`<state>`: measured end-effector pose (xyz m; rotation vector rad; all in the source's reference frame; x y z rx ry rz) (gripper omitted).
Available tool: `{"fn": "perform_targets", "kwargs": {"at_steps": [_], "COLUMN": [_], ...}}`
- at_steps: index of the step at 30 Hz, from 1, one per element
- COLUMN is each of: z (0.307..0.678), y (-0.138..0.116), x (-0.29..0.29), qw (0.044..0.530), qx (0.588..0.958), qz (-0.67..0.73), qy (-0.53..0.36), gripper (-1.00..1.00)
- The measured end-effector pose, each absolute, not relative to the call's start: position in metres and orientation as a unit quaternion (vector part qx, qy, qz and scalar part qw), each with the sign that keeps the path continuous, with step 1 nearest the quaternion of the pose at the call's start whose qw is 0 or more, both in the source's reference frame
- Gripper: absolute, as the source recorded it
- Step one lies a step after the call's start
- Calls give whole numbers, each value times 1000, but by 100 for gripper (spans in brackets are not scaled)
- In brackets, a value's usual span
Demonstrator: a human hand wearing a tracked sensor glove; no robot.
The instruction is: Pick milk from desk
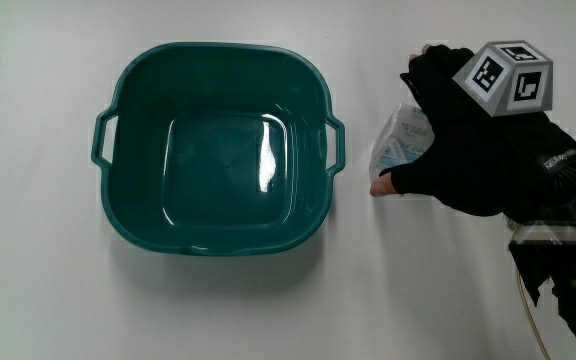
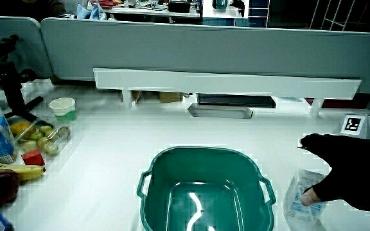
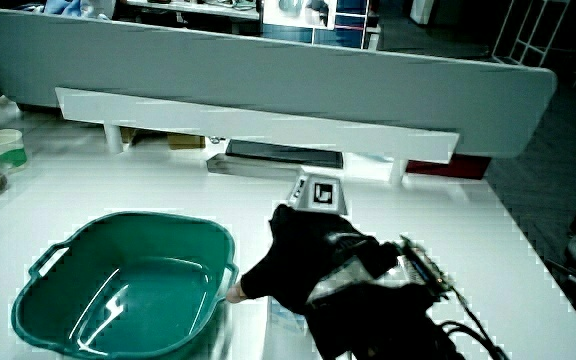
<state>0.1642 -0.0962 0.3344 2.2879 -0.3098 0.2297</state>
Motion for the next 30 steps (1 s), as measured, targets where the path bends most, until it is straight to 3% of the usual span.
{"fn": "perform_targets", "kwargs": {"at_steps": [30], "z": [396], "y": [-112], "x": [194], "qw": [452], "qx": [885], "qz": [93], "qy": [-67], "gripper": [0]}}
